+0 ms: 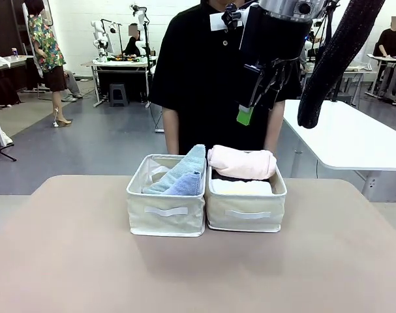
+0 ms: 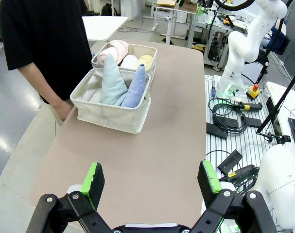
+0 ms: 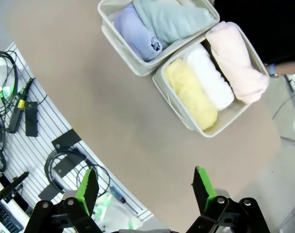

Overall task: Sort the towels based on their folding style.
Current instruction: Pick up another triangle-folded towel from the table and place it in the left Fabric basket.

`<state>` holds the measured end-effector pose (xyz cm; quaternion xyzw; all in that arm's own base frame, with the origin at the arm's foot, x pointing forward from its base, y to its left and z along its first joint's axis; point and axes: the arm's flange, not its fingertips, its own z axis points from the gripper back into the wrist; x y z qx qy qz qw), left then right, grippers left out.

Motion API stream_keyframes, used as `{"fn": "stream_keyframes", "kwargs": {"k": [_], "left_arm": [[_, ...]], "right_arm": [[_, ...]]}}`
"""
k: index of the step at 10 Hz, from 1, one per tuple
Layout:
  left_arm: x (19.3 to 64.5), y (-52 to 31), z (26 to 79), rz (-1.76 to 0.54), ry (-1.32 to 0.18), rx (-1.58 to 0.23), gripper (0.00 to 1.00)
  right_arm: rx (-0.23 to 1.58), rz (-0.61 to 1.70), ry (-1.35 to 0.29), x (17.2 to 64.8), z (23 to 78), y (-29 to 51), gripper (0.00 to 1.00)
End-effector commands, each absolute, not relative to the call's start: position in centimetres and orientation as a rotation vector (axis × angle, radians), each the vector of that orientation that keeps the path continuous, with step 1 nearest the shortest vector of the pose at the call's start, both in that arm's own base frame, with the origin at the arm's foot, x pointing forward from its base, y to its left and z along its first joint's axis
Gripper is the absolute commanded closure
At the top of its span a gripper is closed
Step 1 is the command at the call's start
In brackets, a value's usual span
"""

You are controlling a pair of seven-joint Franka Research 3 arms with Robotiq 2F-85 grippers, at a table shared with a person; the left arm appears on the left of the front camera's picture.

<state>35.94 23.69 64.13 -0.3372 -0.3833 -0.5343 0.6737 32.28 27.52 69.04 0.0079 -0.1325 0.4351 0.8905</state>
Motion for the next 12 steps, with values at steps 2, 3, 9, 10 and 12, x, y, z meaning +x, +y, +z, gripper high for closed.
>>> {"fn": "stream_keyframes", "kwargs": {"k": [2,3,9,10,12], "left_arm": [[35.8,23.8,64.3,-1.212,-0.882,-0.761,0.00],[35.8,23.8,64.3,-1.212,-0.882,-0.761,0.00],[35.8,23.8,64.3,-1.212,-0.882,-0.761,0.00],[35.8,23.8,64.3,-1.212,-0.882,-0.761,0.00],[35.8,23.8,64.3,-1.212,-0.882,-0.761,0.00]], "right_arm": [[0.007,0.896,-0.267,32.3,69.2,27.6,0.00],[0.007,0.896,-0.267,32.3,69.2,27.6,0.00],[0.169,0.945,-0.339,32.2,69.9,23.2,0.00],[0.257,0.952,-0.390,32.7,70.5,19.0,0.00],[0.483,1.028,-0.481,32.4,70.7,10.4,0.00]]}}
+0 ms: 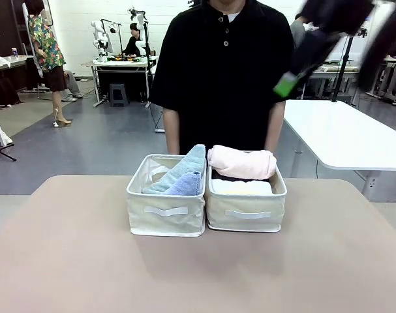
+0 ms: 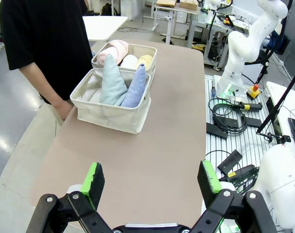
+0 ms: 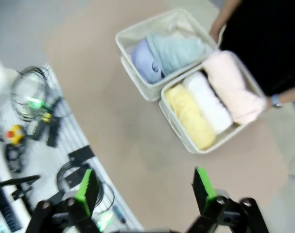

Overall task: Sort the towels based on their folding style.
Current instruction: Pick up another triangle-folded towel from the table and place it in the left Fabric basket.

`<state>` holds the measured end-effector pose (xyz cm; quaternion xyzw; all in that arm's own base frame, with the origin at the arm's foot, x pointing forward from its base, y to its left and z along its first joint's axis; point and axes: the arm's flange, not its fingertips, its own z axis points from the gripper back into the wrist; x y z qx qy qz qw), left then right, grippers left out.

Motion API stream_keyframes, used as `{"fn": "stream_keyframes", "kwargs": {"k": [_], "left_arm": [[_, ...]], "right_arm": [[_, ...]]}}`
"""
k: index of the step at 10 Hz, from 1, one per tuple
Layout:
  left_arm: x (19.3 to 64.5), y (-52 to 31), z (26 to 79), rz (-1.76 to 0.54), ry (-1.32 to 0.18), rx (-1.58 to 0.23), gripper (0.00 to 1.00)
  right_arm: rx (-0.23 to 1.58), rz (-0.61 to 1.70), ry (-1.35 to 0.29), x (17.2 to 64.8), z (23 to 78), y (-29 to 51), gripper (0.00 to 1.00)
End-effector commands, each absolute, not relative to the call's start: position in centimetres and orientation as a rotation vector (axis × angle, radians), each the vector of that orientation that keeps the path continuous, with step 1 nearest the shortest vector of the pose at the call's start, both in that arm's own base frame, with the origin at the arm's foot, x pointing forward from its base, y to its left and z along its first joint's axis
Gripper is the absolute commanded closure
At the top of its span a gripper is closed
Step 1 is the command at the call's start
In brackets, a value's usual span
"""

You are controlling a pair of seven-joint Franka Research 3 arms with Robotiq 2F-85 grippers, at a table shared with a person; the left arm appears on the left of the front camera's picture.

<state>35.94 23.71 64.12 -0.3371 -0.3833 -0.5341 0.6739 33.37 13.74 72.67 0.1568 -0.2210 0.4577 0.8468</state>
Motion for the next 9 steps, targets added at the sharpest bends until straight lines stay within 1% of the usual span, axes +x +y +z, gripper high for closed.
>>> {"fn": "stream_keyframes", "kwargs": {"k": [1,4,5,6,7,8,9], "left_arm": [[35.8,23.8,64.3,-1.212,-0.882,-0.761,0.00],[35.8,23.8,64.3,-1.212,-0.882,-0.761,0.00],[35.8,23.8,64.3,-1.212,-0.882,-0.761,0.00],[35.8,23.8,64.3,-1.212,-0.882,-0.761,0.00],[35.8,23.8,64.3,-1.212,-0.882,-0.761,0.00],[35.8,23.8,64.3,-1.212,-0.882,-0.761,0.00],[35.8,23.8,64.3,-1.212,-0.882,-0.761,0.00]], "right_arm": [[0.550,1.077,-0.544,31.3,70.3,5.9,0.00],[0.643,1.089,-0.695,29.8,68.7,-3.4,0.00],[0.672,1.073,-0.770,29.0,68.2,-6.3,0.00],[0.684,1.031,-0.804,28.7,68.0,-7.8,0.00],[0.657,0.710,-0.747,30.1,68.0,-8.3,0.00],[0.646,1.052,-0.759,28.6,68.8,-7.7,0.00],[0.646,1.052,-0.759,28.6,68.8,-7.7,0.00]]}}
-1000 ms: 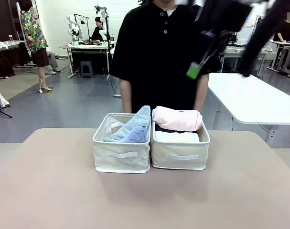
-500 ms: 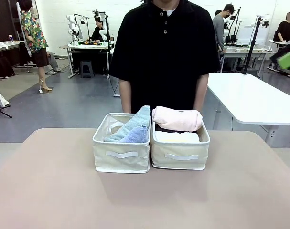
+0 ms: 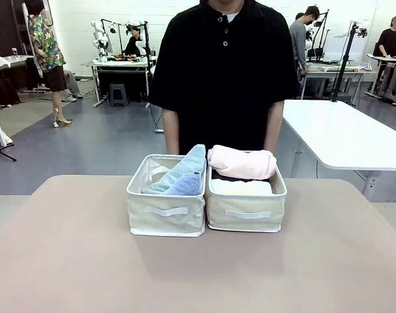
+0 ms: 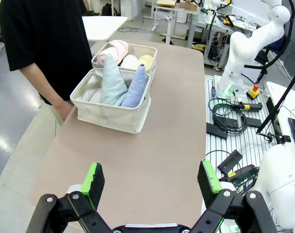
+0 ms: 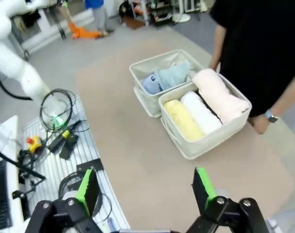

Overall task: Sort the towels based on their folding style.
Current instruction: Pick up another triangle-folded towel from the table and place it in the left Fabric basket.

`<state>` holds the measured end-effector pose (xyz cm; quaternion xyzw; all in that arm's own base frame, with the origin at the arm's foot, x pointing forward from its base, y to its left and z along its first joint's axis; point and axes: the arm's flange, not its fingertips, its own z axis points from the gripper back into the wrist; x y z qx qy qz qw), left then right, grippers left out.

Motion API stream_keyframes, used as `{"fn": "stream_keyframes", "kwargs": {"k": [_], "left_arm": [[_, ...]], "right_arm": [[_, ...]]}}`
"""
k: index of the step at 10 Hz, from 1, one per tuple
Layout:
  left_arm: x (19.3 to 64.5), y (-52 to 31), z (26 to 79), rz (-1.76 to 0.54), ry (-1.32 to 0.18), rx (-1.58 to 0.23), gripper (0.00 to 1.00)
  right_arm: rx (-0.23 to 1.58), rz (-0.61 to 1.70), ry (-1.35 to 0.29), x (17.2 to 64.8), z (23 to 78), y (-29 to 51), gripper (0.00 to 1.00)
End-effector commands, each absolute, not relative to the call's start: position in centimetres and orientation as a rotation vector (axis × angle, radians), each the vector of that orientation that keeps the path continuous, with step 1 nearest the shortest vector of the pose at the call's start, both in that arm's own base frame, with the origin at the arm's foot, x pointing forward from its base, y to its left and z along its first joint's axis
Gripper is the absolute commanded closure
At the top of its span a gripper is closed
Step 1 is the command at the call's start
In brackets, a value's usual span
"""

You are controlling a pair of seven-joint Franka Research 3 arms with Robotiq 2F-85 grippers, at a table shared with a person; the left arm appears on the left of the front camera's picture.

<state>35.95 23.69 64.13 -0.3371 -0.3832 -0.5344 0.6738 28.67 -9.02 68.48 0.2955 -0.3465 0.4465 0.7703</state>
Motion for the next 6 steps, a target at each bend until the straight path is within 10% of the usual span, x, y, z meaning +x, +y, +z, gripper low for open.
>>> {"fn": "stream_keyframes", "kwargs": {"k": [1,6], "left_arm": [[35.79,23.76,64.27,-1.212,-0.882,-0.761,0.00],[35.79,23.76,64.27,-1.212,-0.882,-0.761,0.00]], "right_arm": [[0.646,1.052,-0.759,28.57,68.80,-7.67,0.00],[0.646,1.052,-0.759,28.57,68.80,-7.67,0.00]]}}
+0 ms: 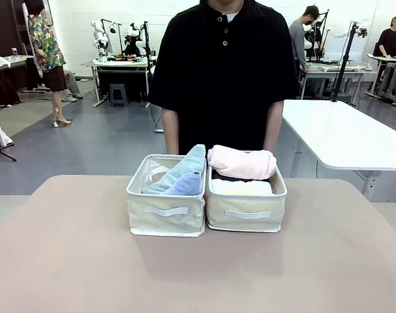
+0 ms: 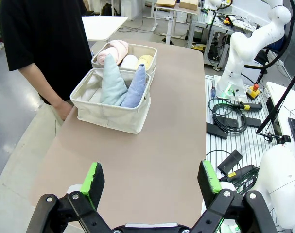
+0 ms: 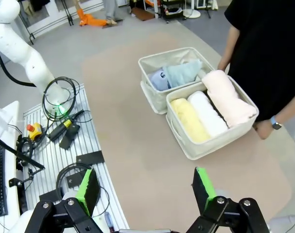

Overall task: Sort the towels based on their folding style.
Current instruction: Pick up another triangle-folded towel from the table and place it in the left Fabric basket.

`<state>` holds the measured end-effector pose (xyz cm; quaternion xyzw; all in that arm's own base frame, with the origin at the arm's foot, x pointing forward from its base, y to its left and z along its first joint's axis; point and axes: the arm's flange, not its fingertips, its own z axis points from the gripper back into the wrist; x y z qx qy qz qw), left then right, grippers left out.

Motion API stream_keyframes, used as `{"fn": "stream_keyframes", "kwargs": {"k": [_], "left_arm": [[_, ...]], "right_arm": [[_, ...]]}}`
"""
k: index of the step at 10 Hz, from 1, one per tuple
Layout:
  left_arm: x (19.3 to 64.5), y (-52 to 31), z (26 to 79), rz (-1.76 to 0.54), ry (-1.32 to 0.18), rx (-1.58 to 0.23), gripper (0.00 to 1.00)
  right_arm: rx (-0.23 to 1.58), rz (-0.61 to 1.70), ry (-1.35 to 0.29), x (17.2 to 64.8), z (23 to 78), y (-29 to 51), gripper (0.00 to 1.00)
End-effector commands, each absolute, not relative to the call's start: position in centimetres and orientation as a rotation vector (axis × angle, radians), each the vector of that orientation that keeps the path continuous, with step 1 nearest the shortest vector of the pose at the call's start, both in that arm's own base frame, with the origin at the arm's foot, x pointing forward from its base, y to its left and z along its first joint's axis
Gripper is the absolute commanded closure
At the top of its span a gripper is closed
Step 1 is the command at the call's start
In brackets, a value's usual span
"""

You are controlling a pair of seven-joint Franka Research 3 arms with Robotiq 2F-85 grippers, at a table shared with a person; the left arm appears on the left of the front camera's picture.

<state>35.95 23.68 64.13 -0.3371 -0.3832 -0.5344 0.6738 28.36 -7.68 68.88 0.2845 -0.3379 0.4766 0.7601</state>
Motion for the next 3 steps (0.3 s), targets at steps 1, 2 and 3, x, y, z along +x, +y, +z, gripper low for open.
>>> {"fn": "stream_keyframes", "kwargs": {"k": [1,2,3], "left_arm": [[35.79,23.76,64.27,-1.212,-0.882,-0.761,0.00],[35.79,23.76,64.27,-1.212,-0.882,-0.761,0.00],[35.79,23.76,64.27,-1.212,-0.882,-0.761,0.00]], "right_arm": [[0.646,1.052,-0.759,28.57,68.80,-7.67,0.00],[0.646,1.052,-0.759,28.57,68.80,-7.67,0.00],[0.646,1.052,-0.759,28.57,68.80,-7.67,0.00]]}}
